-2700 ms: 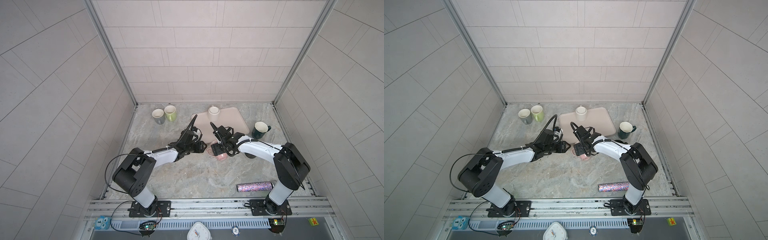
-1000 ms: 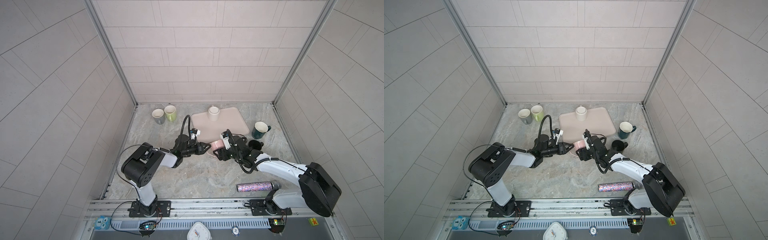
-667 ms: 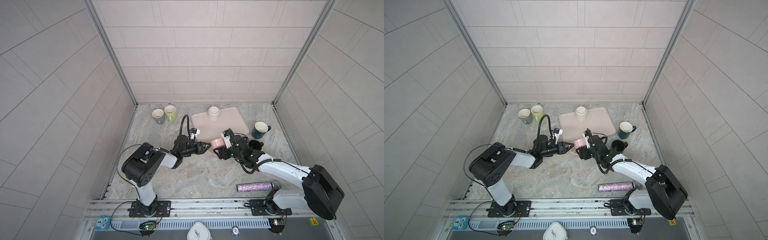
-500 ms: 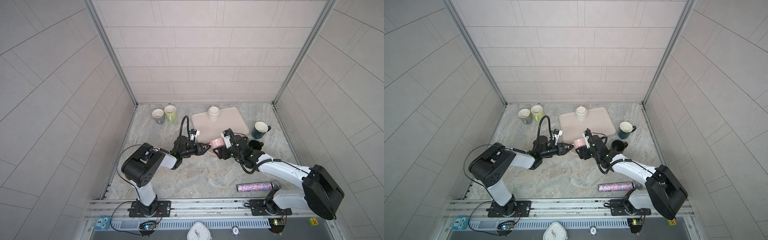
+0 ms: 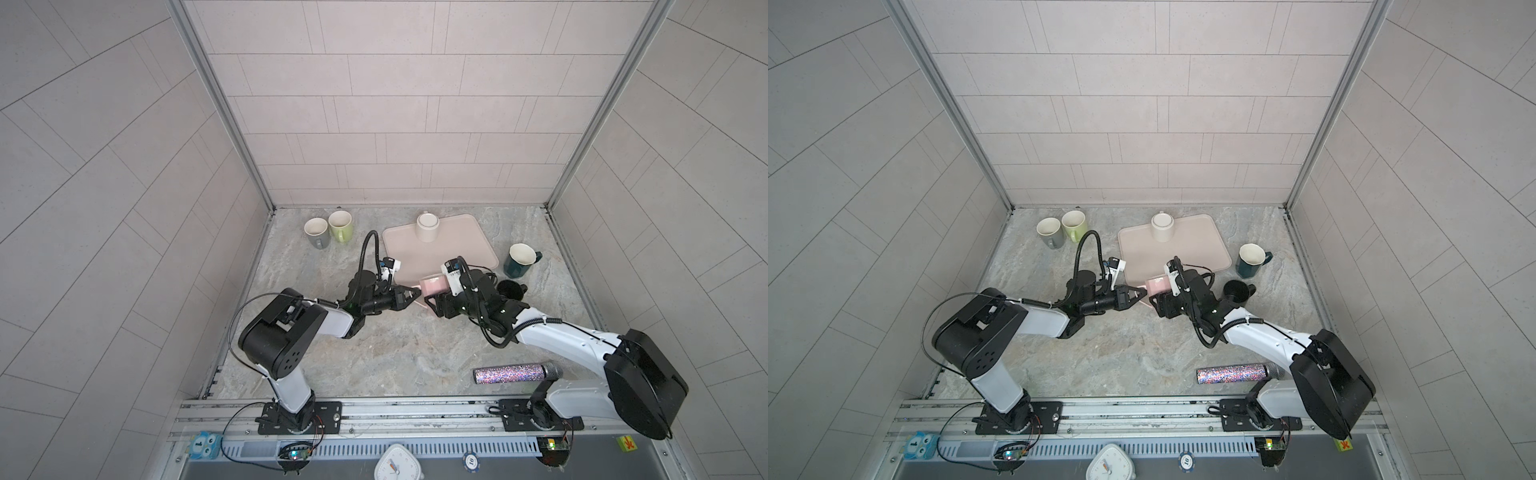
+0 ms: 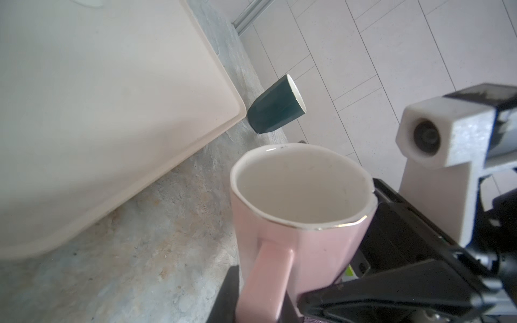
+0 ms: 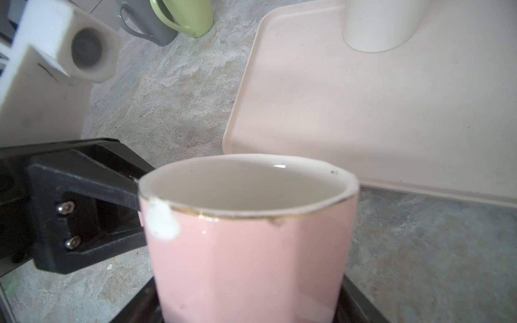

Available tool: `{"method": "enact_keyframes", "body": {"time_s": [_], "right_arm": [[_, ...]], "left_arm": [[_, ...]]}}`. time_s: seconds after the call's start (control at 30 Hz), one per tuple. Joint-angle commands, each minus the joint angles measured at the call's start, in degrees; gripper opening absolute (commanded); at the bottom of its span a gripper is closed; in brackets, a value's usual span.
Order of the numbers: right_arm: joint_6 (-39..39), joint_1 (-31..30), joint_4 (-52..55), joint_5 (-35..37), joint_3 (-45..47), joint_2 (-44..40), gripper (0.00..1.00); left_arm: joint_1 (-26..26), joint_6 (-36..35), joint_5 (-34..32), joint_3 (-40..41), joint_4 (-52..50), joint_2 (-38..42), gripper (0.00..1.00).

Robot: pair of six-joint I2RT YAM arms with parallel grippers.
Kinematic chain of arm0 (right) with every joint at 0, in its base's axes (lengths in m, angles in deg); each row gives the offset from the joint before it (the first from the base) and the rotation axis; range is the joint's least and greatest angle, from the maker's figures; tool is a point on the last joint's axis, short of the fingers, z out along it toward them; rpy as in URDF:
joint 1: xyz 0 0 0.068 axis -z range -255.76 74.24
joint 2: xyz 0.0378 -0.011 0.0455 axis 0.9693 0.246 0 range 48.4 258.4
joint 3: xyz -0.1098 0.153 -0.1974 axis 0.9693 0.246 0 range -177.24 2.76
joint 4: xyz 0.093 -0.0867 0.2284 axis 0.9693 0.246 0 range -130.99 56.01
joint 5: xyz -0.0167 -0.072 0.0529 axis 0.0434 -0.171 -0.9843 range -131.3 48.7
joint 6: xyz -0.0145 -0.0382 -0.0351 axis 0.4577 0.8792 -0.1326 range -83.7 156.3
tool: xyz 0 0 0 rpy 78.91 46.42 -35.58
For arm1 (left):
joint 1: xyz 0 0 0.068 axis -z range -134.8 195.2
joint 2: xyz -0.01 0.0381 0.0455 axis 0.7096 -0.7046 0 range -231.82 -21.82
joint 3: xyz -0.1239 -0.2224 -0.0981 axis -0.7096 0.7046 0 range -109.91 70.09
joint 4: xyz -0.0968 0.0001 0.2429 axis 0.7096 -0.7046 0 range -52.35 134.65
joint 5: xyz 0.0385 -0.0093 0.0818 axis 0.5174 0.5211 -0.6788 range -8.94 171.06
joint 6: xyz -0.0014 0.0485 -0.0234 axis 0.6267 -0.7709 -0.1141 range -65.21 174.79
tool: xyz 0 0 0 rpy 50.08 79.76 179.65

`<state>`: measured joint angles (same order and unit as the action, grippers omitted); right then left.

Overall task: Turn the mug right side up
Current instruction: Place the mug at the top-center of the table.

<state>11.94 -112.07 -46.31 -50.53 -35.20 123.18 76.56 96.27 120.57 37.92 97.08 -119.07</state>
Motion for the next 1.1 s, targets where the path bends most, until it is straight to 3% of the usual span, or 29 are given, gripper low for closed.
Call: {"method": "enact_keyframes", "body": {"time_s": [0.0,0.13,0.4,0.7,0.9,1.07], "right_arm": [[-0.4,-0.1,-5.3,-0.7,-0.6,-1.4,0.55],[-1.1,-0.2,-6.8,-1.5,-0.4,-0.7,0.56],[-1.1,-0.1,-8.8,-2.0,1.9,-2.0,0.80],[-0.3,0.3,-7.6,-1.5,3.7,-5.4,0.92],[0.8,2.1,-4.5,-2.2,3.2,-8.8,0.92],[1.8,4.3,-1.8,-3.0,3.3,-12.0,0.93]], "left_arm": [[0.1,-2.8,-1.9,-1.1,-2.1,2.4,0.00],[0.8,-3.6,-2.8,-0.7,-3.5,3.9,0.00],[1.9,-10.0,-11.4,-0.6,-15.2,10.9,0.00],[1.9,-13.4,-22.0,-0.4,-19.8,15.0,0.00],[1.7,-19.3,-34.5,0.4,-23.0,22.3,0.00],[1.7,-25.8,-49.1,2.4,-21.1,27.6,0.00]]}}
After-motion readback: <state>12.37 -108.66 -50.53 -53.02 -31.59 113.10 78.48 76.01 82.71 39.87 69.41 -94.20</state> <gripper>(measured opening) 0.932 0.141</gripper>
